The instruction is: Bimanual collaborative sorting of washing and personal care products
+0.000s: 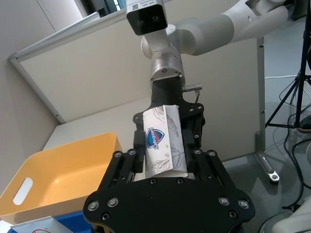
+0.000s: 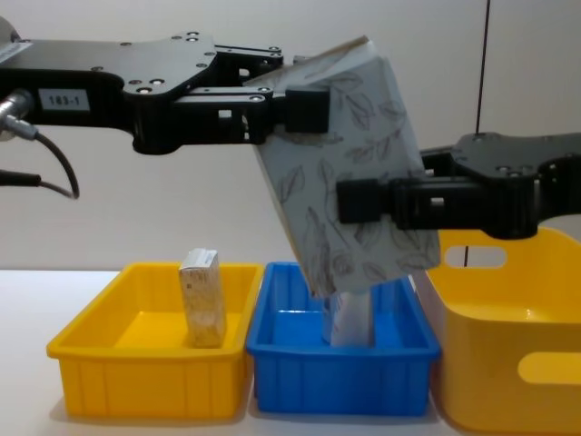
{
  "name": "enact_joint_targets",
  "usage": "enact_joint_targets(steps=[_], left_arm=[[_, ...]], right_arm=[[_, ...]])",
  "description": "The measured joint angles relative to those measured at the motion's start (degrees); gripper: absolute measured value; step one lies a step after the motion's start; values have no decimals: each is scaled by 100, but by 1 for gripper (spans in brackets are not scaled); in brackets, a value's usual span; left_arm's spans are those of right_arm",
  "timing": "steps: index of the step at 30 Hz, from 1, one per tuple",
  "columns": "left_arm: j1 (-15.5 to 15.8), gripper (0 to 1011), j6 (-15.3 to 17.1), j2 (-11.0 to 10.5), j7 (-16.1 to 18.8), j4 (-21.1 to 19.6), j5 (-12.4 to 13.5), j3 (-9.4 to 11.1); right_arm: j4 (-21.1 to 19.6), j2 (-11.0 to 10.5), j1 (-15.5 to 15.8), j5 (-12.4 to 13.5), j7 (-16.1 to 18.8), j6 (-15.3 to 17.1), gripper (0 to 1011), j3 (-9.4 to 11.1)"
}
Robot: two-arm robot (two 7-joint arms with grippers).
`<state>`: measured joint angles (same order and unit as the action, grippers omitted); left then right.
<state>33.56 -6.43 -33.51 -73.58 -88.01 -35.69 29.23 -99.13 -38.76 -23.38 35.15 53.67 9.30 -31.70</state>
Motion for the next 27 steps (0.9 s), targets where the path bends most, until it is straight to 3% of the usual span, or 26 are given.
enact_joint_targets(steps=[9, 19, 27], left_arm=[[0, 700, 0, 0, 16, 1, 1, -2], [-8, 957, -2, -16, 60, -9, -3, -13], [-104, 1001, -1, -119, 333, -127, -33, -167]], right_arm=[[-19, -34, 22, 28, -33, -58, 332, -6], [-64, -165, 145, 67, -191, -128, 330, 58], [-163, -295, 392, 87, -568, -256, 330, 217]])
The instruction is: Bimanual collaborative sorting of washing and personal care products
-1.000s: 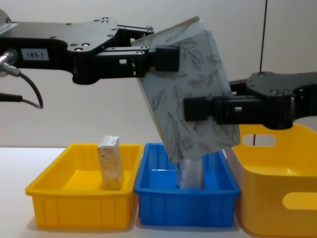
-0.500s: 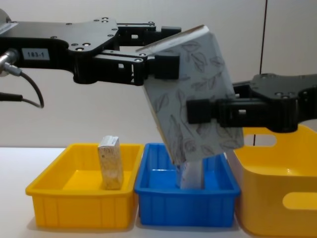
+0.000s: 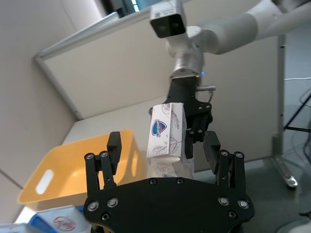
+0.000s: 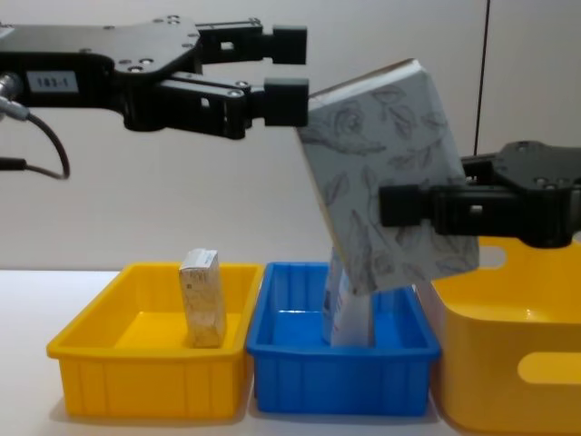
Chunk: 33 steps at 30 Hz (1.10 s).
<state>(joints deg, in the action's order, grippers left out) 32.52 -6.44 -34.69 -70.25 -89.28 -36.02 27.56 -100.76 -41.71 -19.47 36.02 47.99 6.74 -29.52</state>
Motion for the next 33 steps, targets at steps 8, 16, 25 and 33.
enact_joint_targets(steps=[8, 16, 25, 33], left_arm=[[-100, 1001, 100, -132, 469, -184, 3, -199], [-188, 1001, 407, -208, 1048, -360, 30, -336], [-377, 1001, 868, -227, 1839, -589, 49, -453], [-632, 1001, 1278, -116, 2501, -704, -94, -525]], right_arm=[[-127, -87, 313, -12, -518, -163, 330, 197], [-264, -101, 673, -121, -1167, -323, 330, 432], [-375, 6, 989, -341, -1919, -459, 330, 664], [-423, 191, 1182, -601, -2600, -542, 330, 844]])
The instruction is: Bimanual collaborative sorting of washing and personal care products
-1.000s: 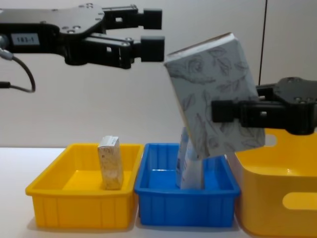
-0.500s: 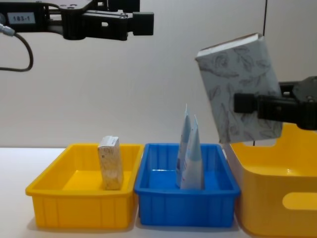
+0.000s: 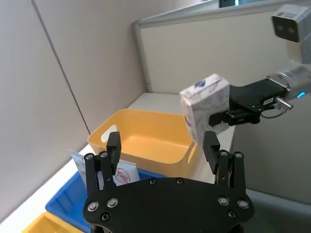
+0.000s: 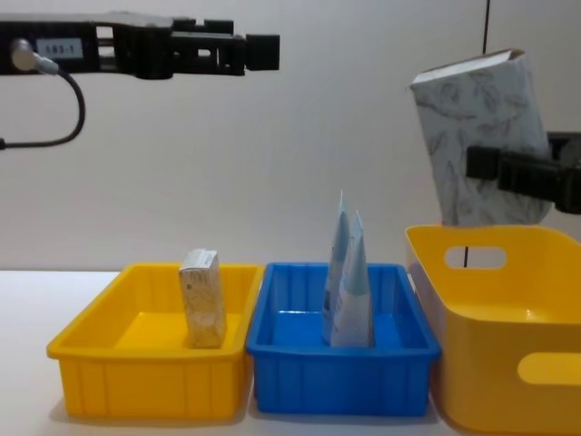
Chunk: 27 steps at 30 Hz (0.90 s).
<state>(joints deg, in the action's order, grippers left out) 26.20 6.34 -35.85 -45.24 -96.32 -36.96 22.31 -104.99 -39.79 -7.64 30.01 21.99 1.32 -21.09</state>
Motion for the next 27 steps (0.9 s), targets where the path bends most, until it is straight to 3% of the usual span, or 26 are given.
enact_joint_targets(steps=[8, 19, 27], left_arm=[[-209, 1001, 251, 158, 341, 47, -238, 14], [-327, 1001, 375, 259, 455, 154, -411, 102], [-371, 1001, 423, 300, 500, 201, -480, 139]], right_arm=[[-2, 232, 91, -299, -636, -63, 329, 128], [117, 641, 64, -774, -1522, -74, 330, 241], [309, 1037, -76, -1093, -2183, 111, 330, 281]])
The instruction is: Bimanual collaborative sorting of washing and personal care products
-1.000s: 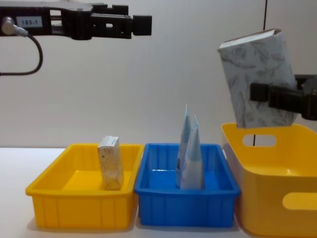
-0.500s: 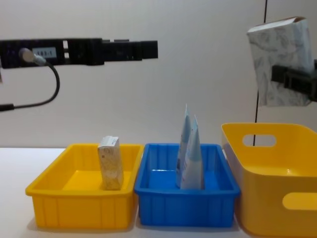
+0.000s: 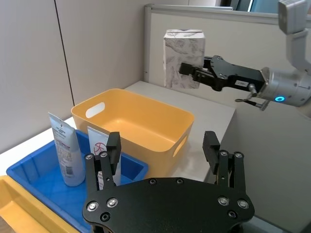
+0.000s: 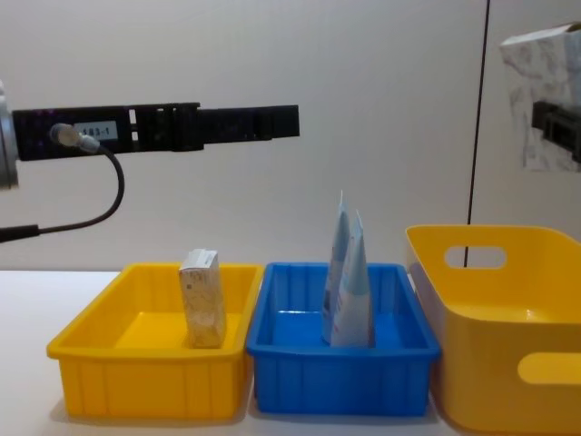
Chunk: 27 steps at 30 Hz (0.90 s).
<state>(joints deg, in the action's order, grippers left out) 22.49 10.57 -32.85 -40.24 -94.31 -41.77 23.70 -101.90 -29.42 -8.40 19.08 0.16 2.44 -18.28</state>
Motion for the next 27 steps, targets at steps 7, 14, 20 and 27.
enact_joint_targets(steps=[7, 14, 20, 27], left_arm=[[-20, 1001, 20, 18, 19, 22, -30, 16], [-30, 1001, 32, 27, 29, 32, -47, 26], [-36, 1001, 37, 31, 34, 36, -55, 30], [-40, 1001, 41, 34, 39, 41, -59, 34]], right_arm=[[195, 360, -154, -78, -419, 352, 330, 40], [387, 646, -307, 20, -602, 796, 329, 91], [609, 822, -448, 160, -607, 1119, 330, 111], [885, 943, -612, 226, -530, 1315, 330, 96]])
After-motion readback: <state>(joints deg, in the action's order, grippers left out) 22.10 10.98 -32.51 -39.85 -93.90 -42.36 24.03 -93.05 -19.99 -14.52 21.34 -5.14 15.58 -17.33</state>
